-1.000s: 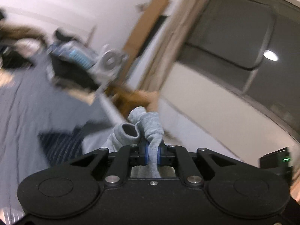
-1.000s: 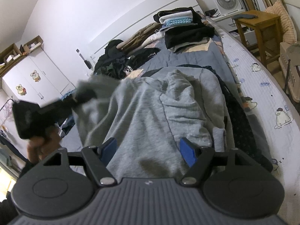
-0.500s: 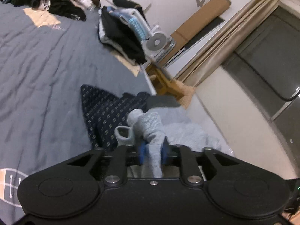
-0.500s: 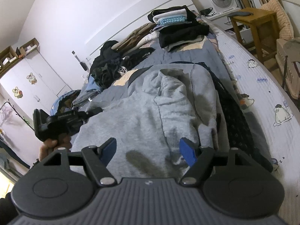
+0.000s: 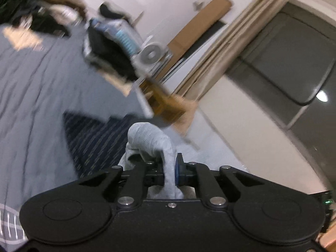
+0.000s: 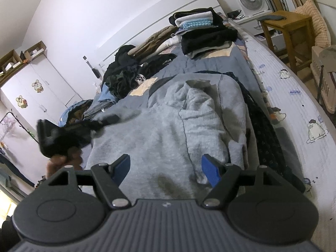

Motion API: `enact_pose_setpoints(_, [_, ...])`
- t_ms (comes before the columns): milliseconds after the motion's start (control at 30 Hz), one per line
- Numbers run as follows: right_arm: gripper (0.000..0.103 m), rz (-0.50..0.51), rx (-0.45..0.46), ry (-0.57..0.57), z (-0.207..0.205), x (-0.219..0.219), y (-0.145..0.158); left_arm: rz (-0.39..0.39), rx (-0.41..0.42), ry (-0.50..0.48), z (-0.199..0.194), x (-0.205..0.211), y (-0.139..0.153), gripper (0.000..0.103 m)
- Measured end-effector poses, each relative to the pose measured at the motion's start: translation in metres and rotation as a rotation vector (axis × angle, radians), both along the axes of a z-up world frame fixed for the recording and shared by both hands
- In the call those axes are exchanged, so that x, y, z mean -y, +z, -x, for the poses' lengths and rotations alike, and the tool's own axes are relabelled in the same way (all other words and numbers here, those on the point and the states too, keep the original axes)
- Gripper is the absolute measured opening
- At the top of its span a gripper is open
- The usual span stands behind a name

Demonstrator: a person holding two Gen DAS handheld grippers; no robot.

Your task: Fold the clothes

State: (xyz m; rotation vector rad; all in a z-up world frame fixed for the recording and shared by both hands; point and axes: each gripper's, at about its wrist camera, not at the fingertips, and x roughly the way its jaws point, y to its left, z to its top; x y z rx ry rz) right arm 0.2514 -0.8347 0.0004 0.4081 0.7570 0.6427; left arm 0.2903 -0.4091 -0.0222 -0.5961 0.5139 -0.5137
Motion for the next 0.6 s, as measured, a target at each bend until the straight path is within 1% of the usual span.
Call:
enact_pose_setpoints(100, [0.074,-0.012,0.003,0.005,-0.001,0.0,0.001,-0.072,0.072,-0.055,0.008,0.014,0.035,0.007])
enact_pose_setpoints(133, [0.074,-0.011,0.003,0.006,-0.001,0.0,0.001,-0.108,0.092,-0.075,0.008,0.021,0.046,0.007])
enact_pose_setpoints(233, [0.074,-0.015,0.002,0.005,-0.001,0.0,0.001,-0.186,0.121,-0.114,0.011,0.034,0.064,0.006])
enact_pose_setpoints(300, [0.074,-0.024,0.008,0.01,0.001,0.001,0.003,-0.215,0.129,-0.137,0.014,0.039,0.07,0.006])
enact_pose_setpoints(367, [0.074,-0.022,0.014,0.012,0.003,0.001,0.005,-0.289,0.134,-0.18,0.02,0.048,0.069,0.007])
enact_pose_setpoints(433, [0.074,-0.018,0.014,0.015,0.003,0.003,0.006,-0.366,0.112,-0.183,0.026,0.055,0.059,0.007])
enact_pose_setpoints(467, [0.074,-0.019,0.015,0.014,0.002,0.004,0.006,-0.369,0.083,-0.175,0.026,0.054,0.05,0.009])
enact_pose_setpoints(533, [0.074,-0.028,0.013,0.007,0.001,0.005,0.006,-0.367,0.022,-0.158,0.025,0.051,0.03,0.019])
enact_pose_setpoints(567, [0.074,-0.033,0.01,0.004,0.0,0.006,0.006,-0.354,-0.001,-0.148,0.024,0.05,0.021,0.024])
enact_pose_setpoints(600, [0.074,-0.035,0.009,0.002,0.0,0.006,0.005,-0.339,-0.024,-0.139,0.023,0.049,0.013,0.038])
